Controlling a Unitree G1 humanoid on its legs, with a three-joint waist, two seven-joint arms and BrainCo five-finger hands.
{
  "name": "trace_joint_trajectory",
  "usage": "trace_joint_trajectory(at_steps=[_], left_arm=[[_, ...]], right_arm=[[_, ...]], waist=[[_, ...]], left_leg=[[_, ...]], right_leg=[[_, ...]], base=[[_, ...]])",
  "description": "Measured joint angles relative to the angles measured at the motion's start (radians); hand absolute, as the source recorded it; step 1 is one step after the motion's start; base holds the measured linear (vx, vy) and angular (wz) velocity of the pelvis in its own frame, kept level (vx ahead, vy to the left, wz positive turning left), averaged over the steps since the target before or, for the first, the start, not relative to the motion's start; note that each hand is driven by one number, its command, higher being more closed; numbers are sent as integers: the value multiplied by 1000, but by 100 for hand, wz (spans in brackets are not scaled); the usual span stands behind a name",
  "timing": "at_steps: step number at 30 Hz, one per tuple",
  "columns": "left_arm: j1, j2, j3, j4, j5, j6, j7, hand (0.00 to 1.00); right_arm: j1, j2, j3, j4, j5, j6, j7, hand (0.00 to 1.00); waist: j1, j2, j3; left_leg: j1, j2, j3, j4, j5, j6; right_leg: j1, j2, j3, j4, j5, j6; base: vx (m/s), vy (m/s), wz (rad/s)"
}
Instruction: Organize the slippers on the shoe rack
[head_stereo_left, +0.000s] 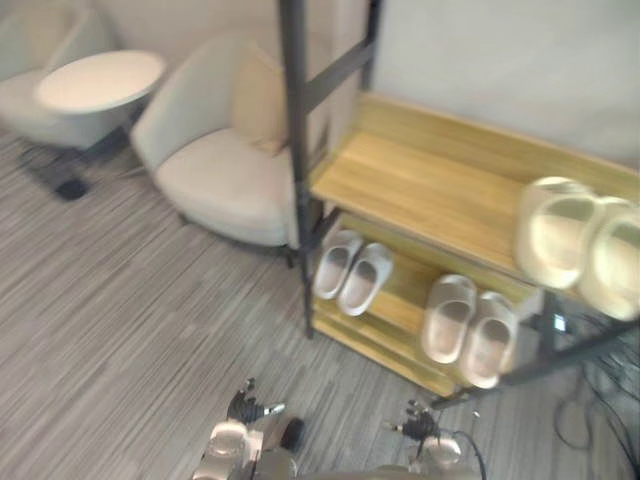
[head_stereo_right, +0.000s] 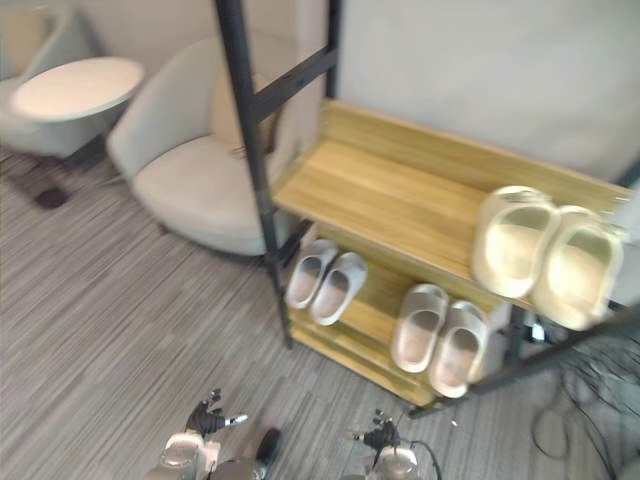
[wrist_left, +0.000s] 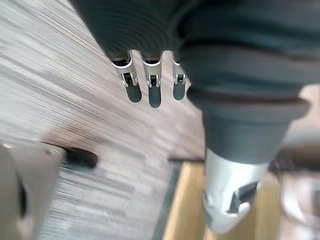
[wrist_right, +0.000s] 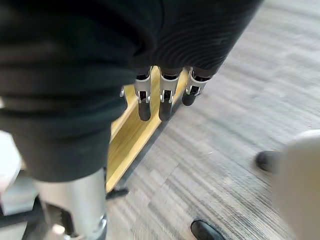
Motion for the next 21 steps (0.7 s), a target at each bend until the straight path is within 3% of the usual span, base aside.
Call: trace_joint_trajectory(at_steps=[1,2,3,4,5,7,8,9,11,12,13,14,16,17,18,19,21], left_arm=[[8,-6,0,0,-11,0,0,0],[18,-12,0,-2,-16,0,0,0],[21,-12,0,-6,-16,1,0,0],[12,-13,5,-6,-15,3,0,0],[-9,-10,17,-29,-10,5,-1,0],[-6,-20,19,-46,-6,1,0,0],[-3,-39,17,-43,-4,2,0,0],[-5,-54,16,-36,2,2,-1,0],[-17,-55,-1,-36,15,-1,-1,0],[-14,-50,-6,-30,16,2,-1,0],[-17,-33,-5,-23,16,1,-1,0],[-14,-28,-2,-5,16,3,1,0],[7,-26,18,2,16,3,2,0],[13,-21,18,7,15,4,2,0],[13,-13,16,9,15,4,2,0],[12,-12,16,23,16,3,2,0],[17,-12,18,23,15,4,3,0]], right_arm=[[-13,-6,-1,0,0,-3,-1,0],[-23,-3,-12,-3,-1,-8,-6,0],[-27,4,-23,-4,-1,-9,-7,0],[-37,20,-32,-4,-1,-12,-8,0],[-43,31,-45,-6,-1,-14,-10,0],[-11,33,-45,-17,-3,-13,-12,0],[21,30,-46,-50,-5,-13,-17,0],[34,27,-51,-64,-12,-10,-23,0],[41,35,-70,-62,-20,8,-25,0],[45,45,-66,-66,-21,5,-25,0],[33,56,-66,-68,-21,3,-26,0],[19,55,-68,-64,-22,4,-26,0],[0,57,-58,-59,-23,0,-25,0],[-10,57,-48,-49,-23,0,-25,0],[-19,57,-39,-36,-23,7,-25,0],[-2,62,-23,-36,-23,6,-22,0],[30,63,-26,-42,-22,5,-18,0]], waist=[[2,9,6],[3,19,11],[4,10,16],[-1,-18,35],[-1,-44,52],[-3,-54,54],[-7,-19,36],[-26,18,34],[-41,10,41],[-40,4,40],[-37,-21,45],[-34,-23,45],[-25,-18,47],[-25,-21,52],[-27,-25,59],[-34,-22,65],[-44,-22,65]], left_leg=[[-10,11,27,-13,24,6],[-21,32,140,-30,50,59],[-38,45,242,-22,-2,111],[-88,56,369,73,-73,142],[-150,77,522,268,-120,145],[-168,155,720,532,-210,146],[-153,231,820,624,-288,172],[-153,242,883,605,-309,178],[-112,188,870,467,-290,207],[-81,144,829,358,-277,187],[-76,96,802,313,-246,182],[-73,72,773,288,-235,186],[-76,74,775,332,-293,201],[-60,57,766,334,-300,202],[-33,36,752,319,-299,203],[-2,14,707,281,-289,191],[30,-15,644,212,-280,177]], right_leg=[[3,11,-36,-2,3,-5],[8,25,-84,-2,9,-15],[5,21,-122,-17,17,-31],[7,2,-168,-29,20,-37],[9,-32,-225,-19,21,-38],[10,-46,-300,5,21,-38],[10,-34,-350,26,16,-34],[5,-18,-385,67,10,-27],[-33,-40,-390,132,-9,-25],[-25,-16,-372,42,-2,-26],[-24,-25,-370,2,21,-18],[-21,-50,-399,24,26,-6],[-45,-98,-404,178,-5,15],[-79,-147,-387,315,-14,16],[-142,-199,-327,491,16,-30],[-226,-175,-182,595,8,-22],[-262,-128,-109,553,-16,14]], base=[[-119,-189,105],[-107,-110,105],[-112,-82,114],[-126,-81,117],[-103,-107,120],[-8,-55,95],[94,63,112],[129,113,151],[12,111,178],[-95,117,163],[-167,140,149],[-134,96,102],[-80,108,46],[-60,161,33],[-56,182,62],[-5,143,95],[64,50,100]])
